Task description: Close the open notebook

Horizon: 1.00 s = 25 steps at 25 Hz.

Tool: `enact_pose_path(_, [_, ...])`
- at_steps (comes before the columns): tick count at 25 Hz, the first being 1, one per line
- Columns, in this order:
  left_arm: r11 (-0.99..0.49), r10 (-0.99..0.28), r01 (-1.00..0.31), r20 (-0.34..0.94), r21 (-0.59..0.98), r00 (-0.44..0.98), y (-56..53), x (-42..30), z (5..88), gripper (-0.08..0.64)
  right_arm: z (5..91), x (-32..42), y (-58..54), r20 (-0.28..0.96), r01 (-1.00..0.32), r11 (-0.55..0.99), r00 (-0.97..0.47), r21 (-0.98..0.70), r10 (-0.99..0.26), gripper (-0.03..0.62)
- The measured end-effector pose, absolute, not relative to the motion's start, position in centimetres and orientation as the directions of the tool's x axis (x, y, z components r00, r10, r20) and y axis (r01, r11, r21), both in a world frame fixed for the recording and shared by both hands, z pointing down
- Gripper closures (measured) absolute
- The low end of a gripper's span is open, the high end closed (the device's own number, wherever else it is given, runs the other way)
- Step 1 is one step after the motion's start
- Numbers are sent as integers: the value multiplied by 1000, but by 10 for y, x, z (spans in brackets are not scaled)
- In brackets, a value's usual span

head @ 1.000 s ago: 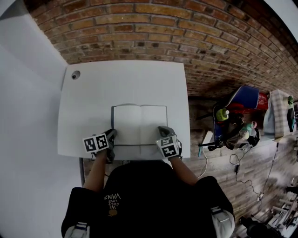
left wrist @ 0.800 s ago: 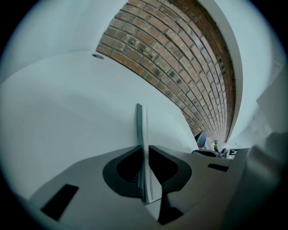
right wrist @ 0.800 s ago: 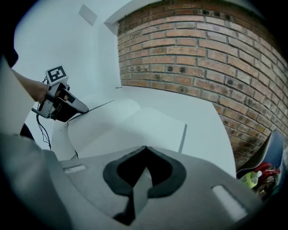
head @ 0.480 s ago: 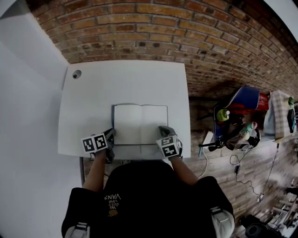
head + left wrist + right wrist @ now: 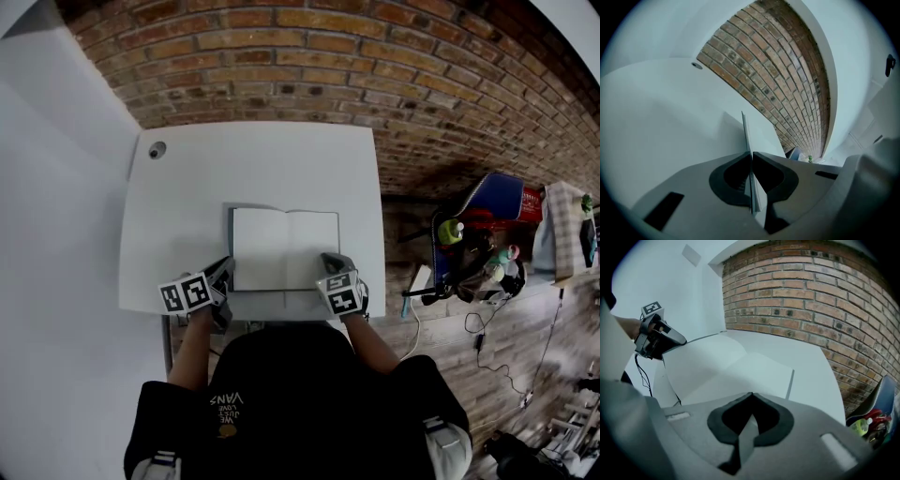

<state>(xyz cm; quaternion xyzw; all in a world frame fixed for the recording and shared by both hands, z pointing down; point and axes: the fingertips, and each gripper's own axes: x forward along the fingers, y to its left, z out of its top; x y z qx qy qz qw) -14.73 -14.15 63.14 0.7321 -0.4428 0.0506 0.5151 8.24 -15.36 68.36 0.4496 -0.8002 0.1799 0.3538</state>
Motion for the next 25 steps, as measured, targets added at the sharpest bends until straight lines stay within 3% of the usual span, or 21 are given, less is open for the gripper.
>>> enact_pose_path(25, [-314,-553,-582,354,750,754,-139,-80,559,526,681,86,-147,737,-851,524,-361,-10,-572,594])
